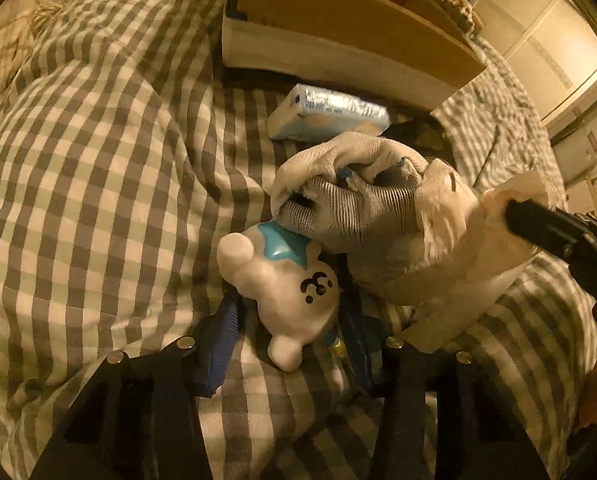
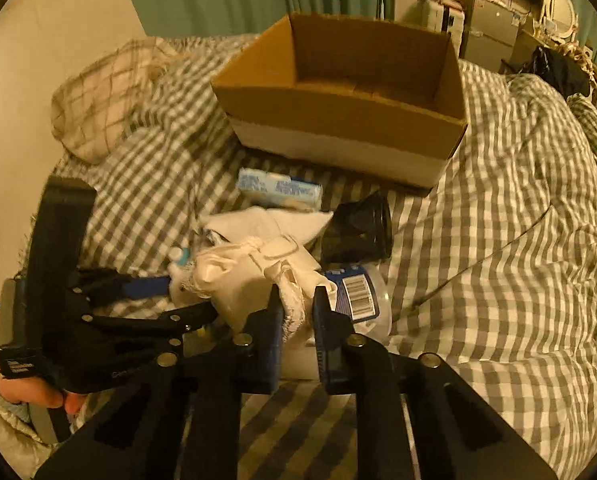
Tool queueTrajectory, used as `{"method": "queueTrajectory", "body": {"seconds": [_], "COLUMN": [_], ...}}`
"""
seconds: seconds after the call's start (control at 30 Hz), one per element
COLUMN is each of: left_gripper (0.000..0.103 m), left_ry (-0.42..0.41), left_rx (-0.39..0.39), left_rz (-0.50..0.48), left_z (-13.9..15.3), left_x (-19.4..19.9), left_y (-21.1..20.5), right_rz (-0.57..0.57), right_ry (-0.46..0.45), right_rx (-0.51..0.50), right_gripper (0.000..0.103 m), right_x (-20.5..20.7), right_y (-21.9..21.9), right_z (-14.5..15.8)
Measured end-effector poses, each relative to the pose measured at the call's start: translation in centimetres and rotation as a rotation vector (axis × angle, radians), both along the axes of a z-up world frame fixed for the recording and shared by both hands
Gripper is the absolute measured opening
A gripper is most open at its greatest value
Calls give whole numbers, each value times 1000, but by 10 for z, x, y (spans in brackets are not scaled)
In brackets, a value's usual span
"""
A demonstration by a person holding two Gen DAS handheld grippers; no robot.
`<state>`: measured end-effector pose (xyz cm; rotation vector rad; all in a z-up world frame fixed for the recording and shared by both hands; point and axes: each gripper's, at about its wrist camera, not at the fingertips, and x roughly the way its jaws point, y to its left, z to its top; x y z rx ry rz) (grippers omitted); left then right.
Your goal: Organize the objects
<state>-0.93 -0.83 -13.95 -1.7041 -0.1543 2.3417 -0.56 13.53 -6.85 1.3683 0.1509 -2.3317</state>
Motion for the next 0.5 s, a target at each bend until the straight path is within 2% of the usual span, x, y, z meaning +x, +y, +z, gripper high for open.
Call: {"method": "queueTrajectory", "body": {"seconds": [0.03, 0.17, 0.2, 0.3, 0.4, 0.47, 0.5], "left_gripper": [39, 39, 39, 39, 39, 39, 39], "left_ry": [5, 56, 64, 79, 86, 105, 111], "left_rx": [15, 27, 28, 44, 55, 60, 63], "left_rz": [7, 39, 43, 54, 71, 82, 86], "left_z": [2, 13, 15, 22, 25, 32, 34], "left_x": [1, 4, 5, 9, 12, 18, 19], "left_y": [-2, -7, -7, -11, -16, -23, -24], "right_rz": [-3, -13, -21, -28, -36, -61, -77], "right_ry": [21, 86, 117, 177, 169, 128, 105], "right_rx": [-5, -2, -6, -21, -42, -76, -80], "right_gripper": [7, 4, 0, 0, 0, 0, 4], "right_x": [4, 12, 16, 22, 21, 17, 14], "right_y": [1, 5, 7, 14, 20, 27, 30], "right_z": [6, 26, 34, 55, 57, 49, 45]}}
